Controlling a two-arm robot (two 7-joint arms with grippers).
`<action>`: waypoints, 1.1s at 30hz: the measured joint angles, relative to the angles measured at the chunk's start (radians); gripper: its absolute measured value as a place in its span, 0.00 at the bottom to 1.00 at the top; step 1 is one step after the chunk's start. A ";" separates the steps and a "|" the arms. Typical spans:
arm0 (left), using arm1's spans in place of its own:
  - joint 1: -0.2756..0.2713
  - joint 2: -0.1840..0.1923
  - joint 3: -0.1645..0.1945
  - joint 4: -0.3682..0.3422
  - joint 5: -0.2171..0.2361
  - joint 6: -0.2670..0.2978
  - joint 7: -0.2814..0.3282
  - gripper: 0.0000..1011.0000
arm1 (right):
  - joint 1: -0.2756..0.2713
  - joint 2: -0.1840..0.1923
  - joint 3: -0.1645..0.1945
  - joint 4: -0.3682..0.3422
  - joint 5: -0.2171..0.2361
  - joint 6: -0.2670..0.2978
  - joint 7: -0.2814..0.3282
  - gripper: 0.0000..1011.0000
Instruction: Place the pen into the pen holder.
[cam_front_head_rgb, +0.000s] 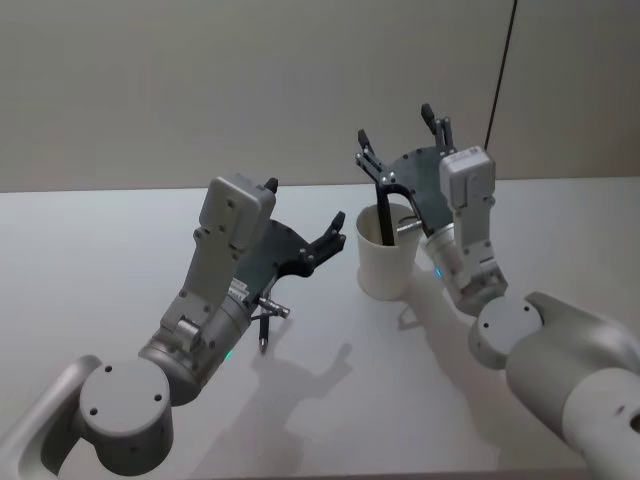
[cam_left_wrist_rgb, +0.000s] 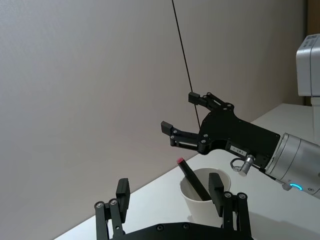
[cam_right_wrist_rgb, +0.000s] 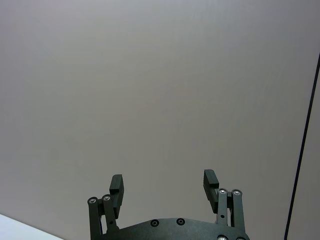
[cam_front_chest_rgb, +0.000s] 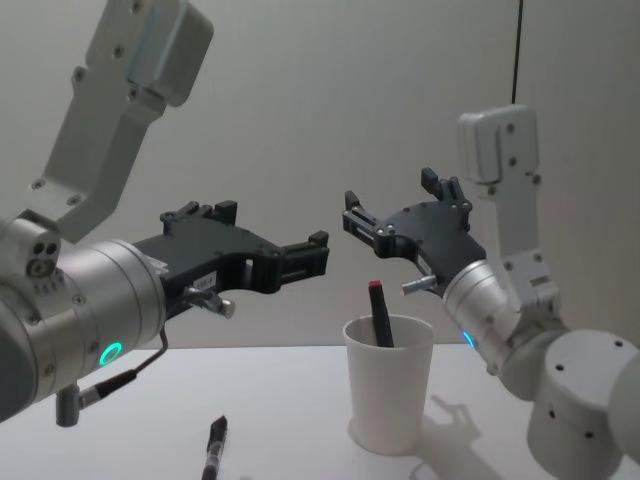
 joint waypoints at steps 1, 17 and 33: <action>0.000 0.000 0.000 0.000 0.000 0.000 0.000 0.99 | 0.000 0.000 0.000 0.000 0.000 0.000 0.000 0.99; 0.000 0.000 0.000 0.000 0.000 0.000 0.000 0.99 | -0.032 0.044 0.101 -0.111 0.071 0.134 0.177 0.99; 0.000 0.000 0.000 0.000 0.000 0.000 0.000 0.99 | -0.354 0.142 0.190 -0.733 0.119 0.515 0.272 0.99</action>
